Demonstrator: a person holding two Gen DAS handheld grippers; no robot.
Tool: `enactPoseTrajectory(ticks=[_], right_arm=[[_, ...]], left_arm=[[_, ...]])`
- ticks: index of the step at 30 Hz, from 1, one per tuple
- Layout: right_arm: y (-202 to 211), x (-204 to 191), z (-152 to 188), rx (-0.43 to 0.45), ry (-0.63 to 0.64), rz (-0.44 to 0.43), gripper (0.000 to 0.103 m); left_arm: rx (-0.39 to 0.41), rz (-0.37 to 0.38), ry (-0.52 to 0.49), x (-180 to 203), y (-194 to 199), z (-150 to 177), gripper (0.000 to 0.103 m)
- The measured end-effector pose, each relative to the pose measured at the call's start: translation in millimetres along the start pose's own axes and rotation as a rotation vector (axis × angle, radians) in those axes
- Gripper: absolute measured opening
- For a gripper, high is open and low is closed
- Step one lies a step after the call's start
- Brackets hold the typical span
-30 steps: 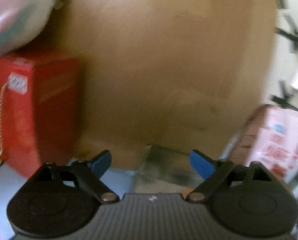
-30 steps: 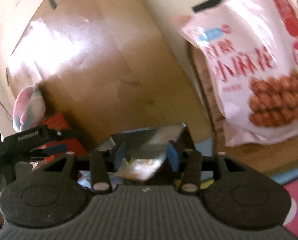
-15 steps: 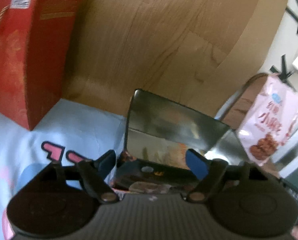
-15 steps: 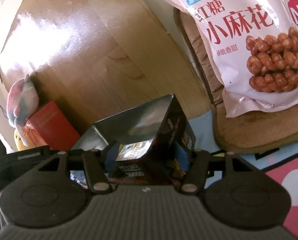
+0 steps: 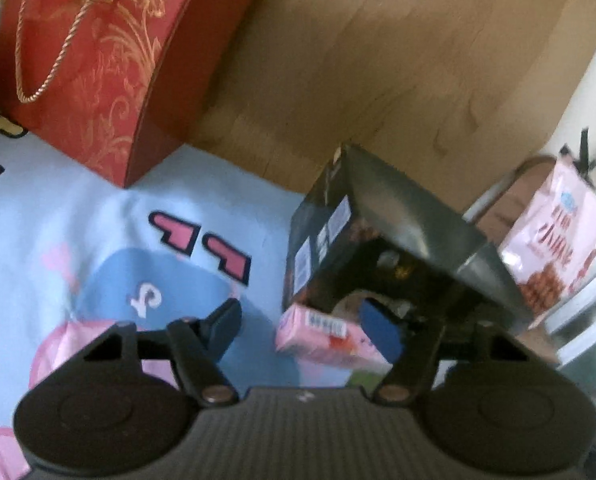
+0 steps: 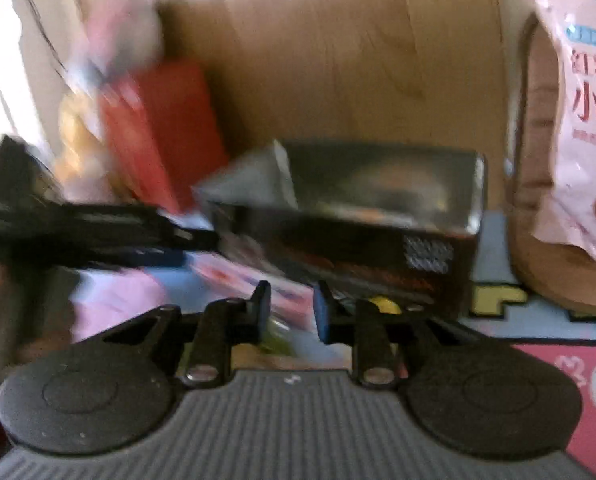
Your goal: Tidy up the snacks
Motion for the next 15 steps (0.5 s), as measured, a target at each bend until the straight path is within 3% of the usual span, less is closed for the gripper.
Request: enactPoseTrajectory(ticks=[6,8,10,15], right_arm=[[19.9,8.2,4.4,-0.044,-0.012,0.079,0.020],[25.8,-0.2,4.4,-0.057,0.046,0.127,0.025],[22.9,-13.2,1.8,-0.062,0.128,0.149,0.049],[-15.1,-32.4,-5.3,-0.169,0.318,0.212,0.053]], left_arm=[[-0.006,0.062,-0.021,0.4,-0.5,6.8,0.069],[-0.009,0.067,-0.033,1.2,-1.0,8.7,0.070],[-0.014,0.075,-0.040,1.5,0.3,9.3,0.070],[-0.015,0.078,-0.057,2.8,-1.2,10.6,0.070]])
Point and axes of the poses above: each gripper's, at about its wrist camera, not at the fingertips, and y roughly against the way its jaws point, x to its right, z to its underside, the point moved 4 cm from there along -y, roughly the way its jaws point, and after that the axes turned 8 degrees about -x, right-handed, at the moved point
